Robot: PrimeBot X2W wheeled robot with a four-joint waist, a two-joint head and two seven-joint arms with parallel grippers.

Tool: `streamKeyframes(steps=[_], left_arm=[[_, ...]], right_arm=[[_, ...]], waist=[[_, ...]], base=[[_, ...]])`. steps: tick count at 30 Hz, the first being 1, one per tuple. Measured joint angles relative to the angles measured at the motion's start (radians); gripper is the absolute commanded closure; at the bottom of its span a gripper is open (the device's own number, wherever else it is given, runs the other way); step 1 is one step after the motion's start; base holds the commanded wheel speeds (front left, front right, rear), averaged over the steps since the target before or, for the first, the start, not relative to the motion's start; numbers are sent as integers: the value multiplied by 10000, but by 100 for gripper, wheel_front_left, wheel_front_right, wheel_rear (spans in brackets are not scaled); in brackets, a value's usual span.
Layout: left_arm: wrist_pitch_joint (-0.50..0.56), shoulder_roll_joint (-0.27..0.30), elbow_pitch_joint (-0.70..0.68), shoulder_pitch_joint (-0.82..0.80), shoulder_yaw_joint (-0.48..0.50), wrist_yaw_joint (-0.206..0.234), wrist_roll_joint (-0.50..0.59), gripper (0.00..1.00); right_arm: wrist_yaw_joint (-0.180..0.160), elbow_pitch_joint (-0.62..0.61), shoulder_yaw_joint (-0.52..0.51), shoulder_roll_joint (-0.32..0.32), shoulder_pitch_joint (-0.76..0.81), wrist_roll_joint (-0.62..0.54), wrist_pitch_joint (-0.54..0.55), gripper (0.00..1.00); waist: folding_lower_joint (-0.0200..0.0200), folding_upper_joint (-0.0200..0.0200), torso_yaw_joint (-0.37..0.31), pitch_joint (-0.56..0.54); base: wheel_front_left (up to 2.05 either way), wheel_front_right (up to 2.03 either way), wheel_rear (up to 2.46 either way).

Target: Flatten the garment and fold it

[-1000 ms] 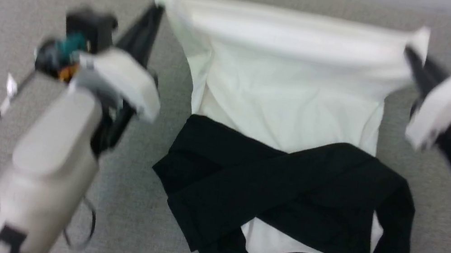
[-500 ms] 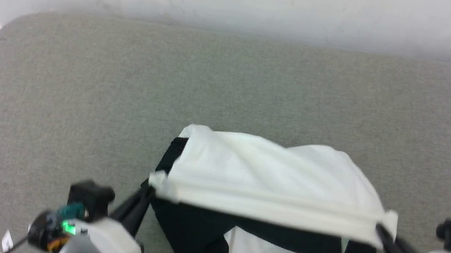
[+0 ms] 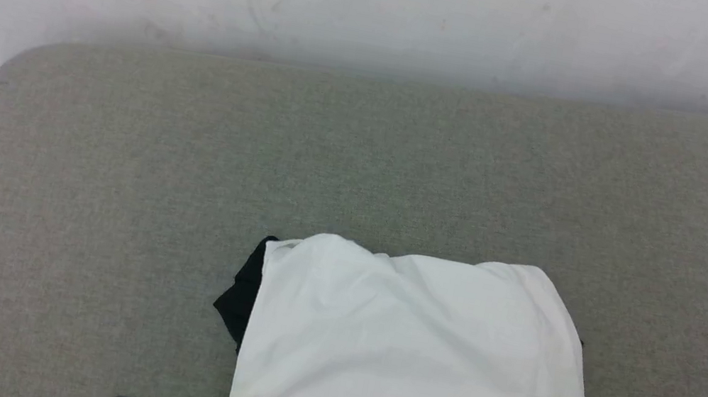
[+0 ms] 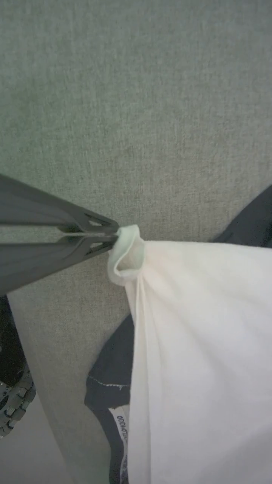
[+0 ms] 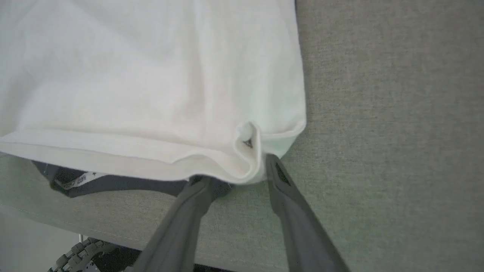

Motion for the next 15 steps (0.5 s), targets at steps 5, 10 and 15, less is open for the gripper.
streamKeyframes(steps=[5,10,15], left_arm=[[-462,-437,426,28,-169,-96,-81,0],[-1889,-742,343,-29,198,-173,75,0],[-3377,-825,81,-328,951,-63,334,0]], right_arm=[[0,-320,546,-27,112,-234,-784,0],[0,-1239,412,-27,255,-244,-1563,0],[0,-1969,-238,67,84,-140,-1666,0]], waist=[[0,0,24,-235],[0,0,76,-507],[0,0,182,-682]], base=[[0,0,0],[0,0,0],[0,0,0]])
